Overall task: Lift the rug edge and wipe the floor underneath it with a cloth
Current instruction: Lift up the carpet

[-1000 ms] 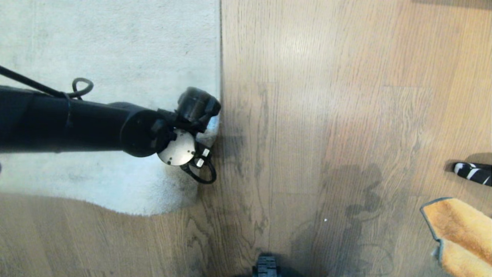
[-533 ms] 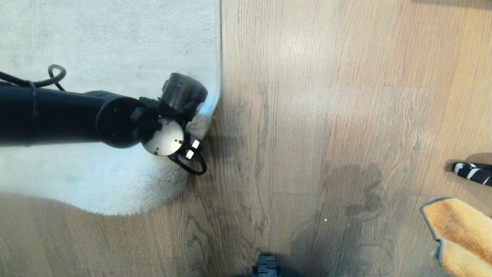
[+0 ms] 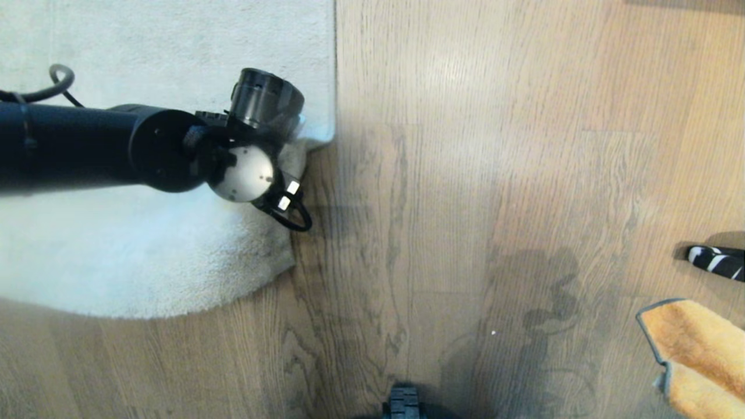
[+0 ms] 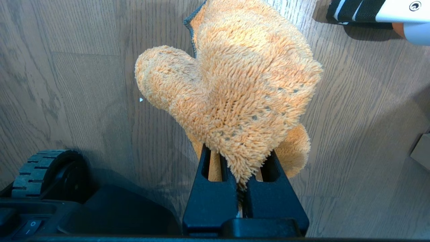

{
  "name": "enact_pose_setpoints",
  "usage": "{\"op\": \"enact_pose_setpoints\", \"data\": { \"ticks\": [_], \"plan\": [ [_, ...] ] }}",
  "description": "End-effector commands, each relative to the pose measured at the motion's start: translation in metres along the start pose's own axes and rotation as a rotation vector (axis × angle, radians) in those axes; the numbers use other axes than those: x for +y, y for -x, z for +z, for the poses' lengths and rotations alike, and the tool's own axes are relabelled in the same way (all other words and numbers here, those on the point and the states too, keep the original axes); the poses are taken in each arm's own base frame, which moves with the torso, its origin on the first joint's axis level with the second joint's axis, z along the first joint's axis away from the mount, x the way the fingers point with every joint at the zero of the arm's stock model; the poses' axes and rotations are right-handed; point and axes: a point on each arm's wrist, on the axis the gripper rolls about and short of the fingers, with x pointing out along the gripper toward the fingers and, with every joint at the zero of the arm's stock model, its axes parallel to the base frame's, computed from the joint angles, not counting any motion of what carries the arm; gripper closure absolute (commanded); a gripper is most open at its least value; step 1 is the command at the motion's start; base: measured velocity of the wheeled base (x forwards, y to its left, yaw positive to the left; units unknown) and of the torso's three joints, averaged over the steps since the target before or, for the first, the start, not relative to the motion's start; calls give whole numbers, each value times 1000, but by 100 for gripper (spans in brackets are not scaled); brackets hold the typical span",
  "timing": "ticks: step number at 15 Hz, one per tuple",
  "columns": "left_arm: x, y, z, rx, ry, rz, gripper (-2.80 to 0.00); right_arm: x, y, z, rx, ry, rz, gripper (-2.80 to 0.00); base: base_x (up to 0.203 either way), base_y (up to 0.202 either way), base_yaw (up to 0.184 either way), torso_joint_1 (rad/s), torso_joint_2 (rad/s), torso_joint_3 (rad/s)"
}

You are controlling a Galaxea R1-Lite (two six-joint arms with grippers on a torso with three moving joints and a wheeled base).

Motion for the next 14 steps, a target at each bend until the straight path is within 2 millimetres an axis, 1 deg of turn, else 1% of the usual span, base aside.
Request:
{"op": "enact_pose_setpoints", "data": {
  "ticks": [1, 4, 7, 11, 14],
  "plan": [
    [0, -2, 11, -27, 22, 4, -280, 0, 0, 0, 1, 0, 0, 0, 0, 0, 0, 0, 0, 0],
    [0, -3, 21, -53, 46, 8, -280, 0, 0, 0, 1, 0, 0, 0, 0, 0, 0, 0, 0, 0],
    [-3, -1, 23, -61, 48, 3, -280, 0, 0, 0, 1, 0, 0, 0, 0, 0, 0, 0, 0, 0],
    [-8, 12, 13, -44, 7, -4, -280, 0, 0, 0, 1, 0, 0, 0, 0, 0, 0, 0, 0, 0],
    [-8, 21, 0, -6, -46, -14, -280, 0, 0, 0, 1, 0, 0, 0, 0, 0, 0, 0, 0, 0]
  ]
}}
